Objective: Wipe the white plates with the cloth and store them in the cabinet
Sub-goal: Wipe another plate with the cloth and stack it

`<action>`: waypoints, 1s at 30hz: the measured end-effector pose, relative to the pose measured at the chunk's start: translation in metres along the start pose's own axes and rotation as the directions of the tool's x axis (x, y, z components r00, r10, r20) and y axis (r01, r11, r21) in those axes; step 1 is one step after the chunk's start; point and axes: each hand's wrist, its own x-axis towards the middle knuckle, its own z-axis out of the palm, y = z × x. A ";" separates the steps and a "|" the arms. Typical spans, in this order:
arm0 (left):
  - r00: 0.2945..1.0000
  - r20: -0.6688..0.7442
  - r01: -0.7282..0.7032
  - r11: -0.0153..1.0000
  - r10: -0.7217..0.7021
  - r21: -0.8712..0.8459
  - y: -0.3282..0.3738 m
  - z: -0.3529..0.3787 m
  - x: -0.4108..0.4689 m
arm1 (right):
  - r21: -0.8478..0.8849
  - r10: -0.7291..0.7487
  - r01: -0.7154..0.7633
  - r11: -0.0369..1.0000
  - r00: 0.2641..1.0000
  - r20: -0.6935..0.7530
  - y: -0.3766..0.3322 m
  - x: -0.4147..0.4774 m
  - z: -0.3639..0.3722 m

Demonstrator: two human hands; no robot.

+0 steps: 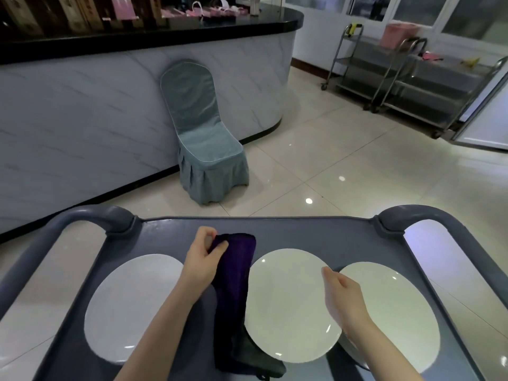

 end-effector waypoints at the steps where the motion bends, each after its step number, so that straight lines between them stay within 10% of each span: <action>1: 0.999 -0.045 0.010 0.999 -0.012 -0.043 0.009 -0.002 -0.001 | -0.002 -0.006 0.006 1.000 1.000 0.008 0.001 -0.001 0.001; 7: 0.978 -0.138 -0.159 0.987 0.158 0.006 0.060 -0.007 -0.027 | 0.053 -0.039 0.040 0.998 0.999 -0.021 -0.002 -0.010 0.000; 11: 0.930 0.289 -0.233 0.972 0.228 -0.020 0.069 0.012 -0.068 | 0.066 -0.063 0.068 0.996 0.995 -0.077 -0.007 -0.014 0.004; 14: 0.768 0.637 -0.195 0.972 0.068 0.131 0.055 0.030 -0.092 | 0.106 -0.071 0.083 0.991 0.991 -0.109 -0.009 -0.015 0.006; 18: 0.868 0.405 -0.475 0.715 0.287 0.512 0.006 0.038 -0.092 | 0.179 -0.096 0.120 0.976 0.986 -0.139 -0.006 -0.019 0.004; 23: 0.784 0.394 -0.603 0.437 0.480 0.668 -0.036 0.060 -0.113 | 0.269 -0.036 0.087 0.959 0.981 -0.191 -0.006 -0.022 0.005; 30: 0.677 0.602 -0.735 0.425 0.423 0.528 -0.032 0.075 -0.126 | 0.296 -0.008 0.076 0.952 0.975 -0.224 0.001 -0.029 0.021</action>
